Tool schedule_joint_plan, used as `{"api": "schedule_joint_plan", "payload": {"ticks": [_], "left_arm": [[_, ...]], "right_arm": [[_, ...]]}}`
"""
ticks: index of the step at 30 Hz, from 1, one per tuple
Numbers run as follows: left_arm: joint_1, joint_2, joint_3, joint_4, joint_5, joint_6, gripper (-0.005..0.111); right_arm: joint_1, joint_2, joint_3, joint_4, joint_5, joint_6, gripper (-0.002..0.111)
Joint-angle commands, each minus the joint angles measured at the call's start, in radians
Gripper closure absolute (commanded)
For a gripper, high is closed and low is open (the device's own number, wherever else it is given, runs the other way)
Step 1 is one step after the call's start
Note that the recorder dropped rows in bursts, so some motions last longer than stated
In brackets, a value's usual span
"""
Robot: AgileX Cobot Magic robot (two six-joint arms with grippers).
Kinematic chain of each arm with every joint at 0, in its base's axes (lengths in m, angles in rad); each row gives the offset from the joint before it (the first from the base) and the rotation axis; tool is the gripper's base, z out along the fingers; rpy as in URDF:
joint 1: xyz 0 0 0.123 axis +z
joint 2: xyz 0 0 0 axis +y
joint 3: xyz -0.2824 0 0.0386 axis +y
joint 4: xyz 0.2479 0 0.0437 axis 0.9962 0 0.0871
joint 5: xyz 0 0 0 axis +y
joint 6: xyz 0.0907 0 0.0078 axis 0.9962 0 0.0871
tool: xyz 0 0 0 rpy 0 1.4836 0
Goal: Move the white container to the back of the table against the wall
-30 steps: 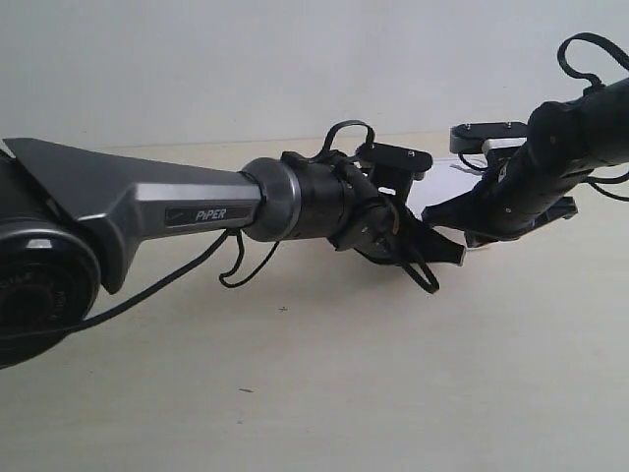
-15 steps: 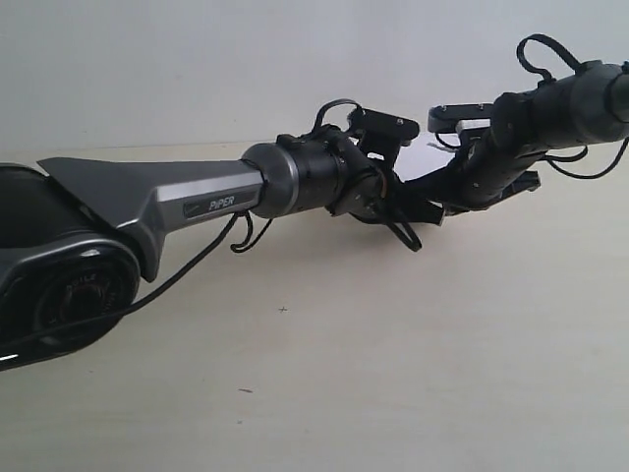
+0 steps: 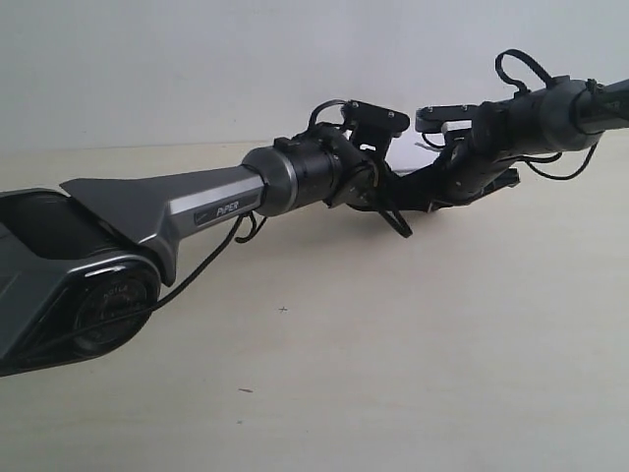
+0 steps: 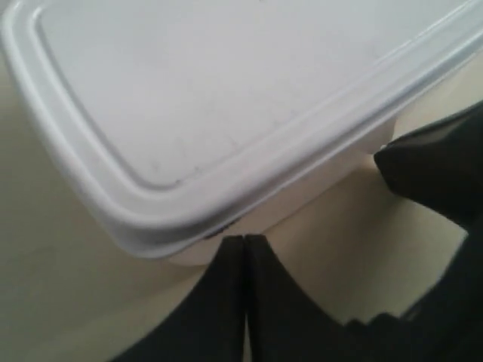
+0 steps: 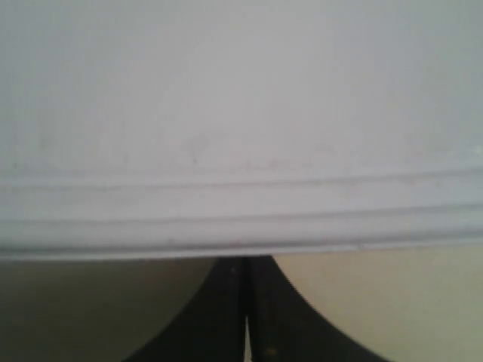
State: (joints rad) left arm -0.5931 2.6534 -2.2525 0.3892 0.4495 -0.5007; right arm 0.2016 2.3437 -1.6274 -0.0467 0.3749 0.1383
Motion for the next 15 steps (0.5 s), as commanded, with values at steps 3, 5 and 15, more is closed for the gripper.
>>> {"api": "schedule_joint_plan", "payload": {"ticks": [3, 5, 15], "left_arm": [[0.004, -0.009, -0.009, 0.003, 0.019, 0.087, 0.107], [0.004, -0.01, -0.009, 0.002, 0.029, 0.107, 0.107], [0.004, -0.028, -0.009, 0.002, 0.1, 0.167, 0.107]], "right_arm": [[0.002, 0.029, -0.069, 0.003, -0.033, -0.007, 0.108], [0.002, 0.029, -0.086, 0.003, -0.04, -0.007, 0.108], [0.002, 0.078, -0.173, 0.013, -0.026, -0.007, 0.108]]}}
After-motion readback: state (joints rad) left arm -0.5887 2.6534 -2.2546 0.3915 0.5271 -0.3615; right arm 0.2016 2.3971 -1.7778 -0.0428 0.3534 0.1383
